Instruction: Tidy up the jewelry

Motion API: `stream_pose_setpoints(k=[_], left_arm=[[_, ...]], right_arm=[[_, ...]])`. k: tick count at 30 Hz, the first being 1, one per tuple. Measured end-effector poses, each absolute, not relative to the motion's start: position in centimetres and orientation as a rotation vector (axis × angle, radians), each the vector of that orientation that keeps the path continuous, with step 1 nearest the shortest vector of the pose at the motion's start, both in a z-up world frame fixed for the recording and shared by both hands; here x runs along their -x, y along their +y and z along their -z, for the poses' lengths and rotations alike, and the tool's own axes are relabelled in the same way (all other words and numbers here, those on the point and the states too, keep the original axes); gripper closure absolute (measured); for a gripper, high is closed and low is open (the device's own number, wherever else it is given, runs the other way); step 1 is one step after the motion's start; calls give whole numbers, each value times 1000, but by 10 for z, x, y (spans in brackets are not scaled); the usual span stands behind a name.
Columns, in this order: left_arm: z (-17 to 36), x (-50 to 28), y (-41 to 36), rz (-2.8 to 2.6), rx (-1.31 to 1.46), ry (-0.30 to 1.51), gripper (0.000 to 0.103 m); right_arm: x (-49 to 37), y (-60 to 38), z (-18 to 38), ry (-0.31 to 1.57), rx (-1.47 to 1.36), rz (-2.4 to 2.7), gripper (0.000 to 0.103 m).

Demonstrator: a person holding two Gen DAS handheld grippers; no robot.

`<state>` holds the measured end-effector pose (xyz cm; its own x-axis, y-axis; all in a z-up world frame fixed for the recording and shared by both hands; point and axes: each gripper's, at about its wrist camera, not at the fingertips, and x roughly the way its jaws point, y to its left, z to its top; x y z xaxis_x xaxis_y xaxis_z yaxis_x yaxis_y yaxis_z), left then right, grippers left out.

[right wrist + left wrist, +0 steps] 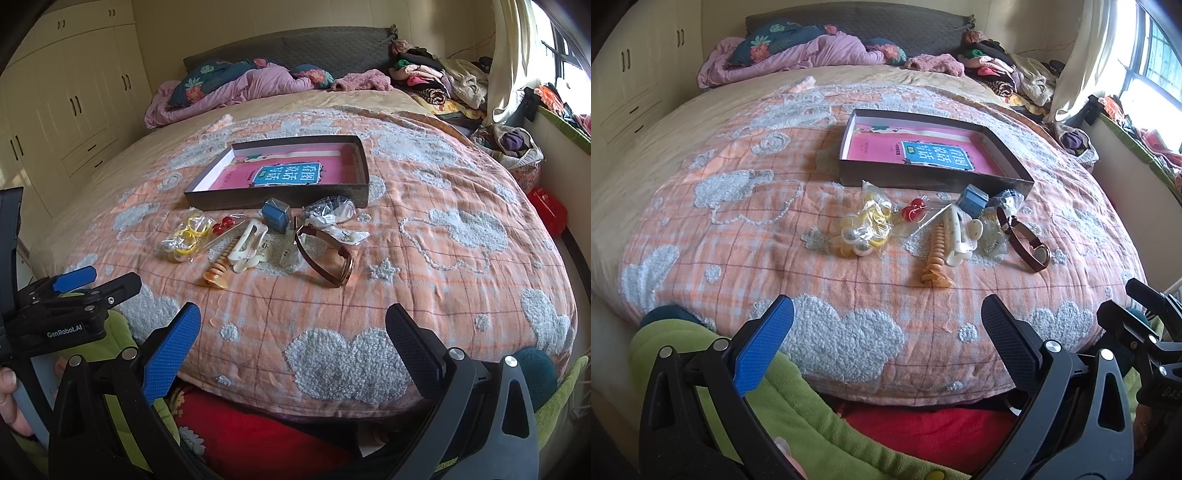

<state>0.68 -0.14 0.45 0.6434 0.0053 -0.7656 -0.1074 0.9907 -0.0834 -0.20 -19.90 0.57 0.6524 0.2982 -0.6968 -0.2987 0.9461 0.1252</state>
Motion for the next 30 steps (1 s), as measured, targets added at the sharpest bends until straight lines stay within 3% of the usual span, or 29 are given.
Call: stream_pose_setpoints(k=[19,30], left_arm=[[23,-46,58,-91,193,913,8],[48,-89,52,-6,152,956,8]], right_arm=[[-61,-205,9,861,-4,-365,4],[-99,-201,19,873,12,-362,4]])
